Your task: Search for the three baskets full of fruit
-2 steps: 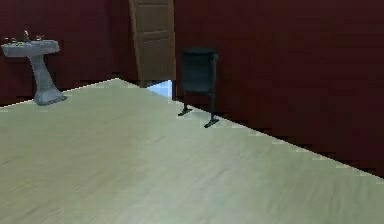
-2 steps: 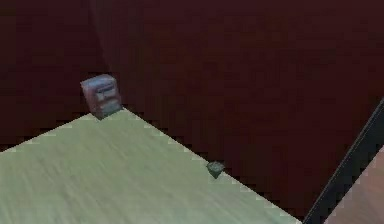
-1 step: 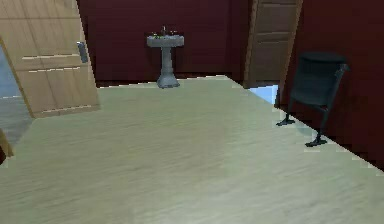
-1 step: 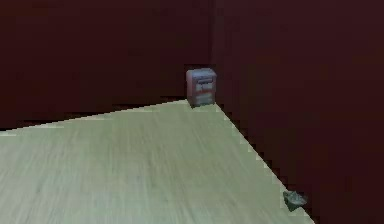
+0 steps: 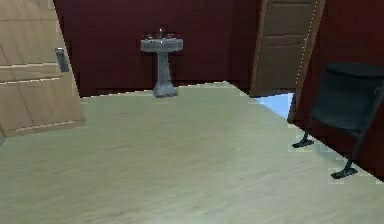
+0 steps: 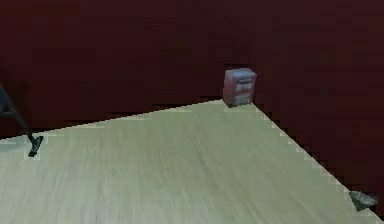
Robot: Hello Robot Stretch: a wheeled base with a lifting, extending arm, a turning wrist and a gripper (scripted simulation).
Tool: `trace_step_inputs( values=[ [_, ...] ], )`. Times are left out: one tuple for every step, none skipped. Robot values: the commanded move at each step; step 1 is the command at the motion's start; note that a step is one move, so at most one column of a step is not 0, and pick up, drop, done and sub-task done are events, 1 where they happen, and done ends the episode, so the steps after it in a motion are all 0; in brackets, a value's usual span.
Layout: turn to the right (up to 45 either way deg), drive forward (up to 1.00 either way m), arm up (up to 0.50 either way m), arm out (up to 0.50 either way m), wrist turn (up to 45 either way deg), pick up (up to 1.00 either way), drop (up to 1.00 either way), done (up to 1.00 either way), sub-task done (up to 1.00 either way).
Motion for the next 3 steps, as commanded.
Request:
trace_step_inputs(
  values=[
    [-45.0, 0.00, 0.00, 0.00, 0.0, 0.00, 0.00, 0.00, 0.00],
    [-3.0, 0.00, 0.00, 0.00, 0.0, 0.00, 0.00, 0.00, 0.00],
    [0.0, 1.00, 0.00, 0.00, 0.0, 0.00, 0.00, 0.00, 0.00]
  ],
)
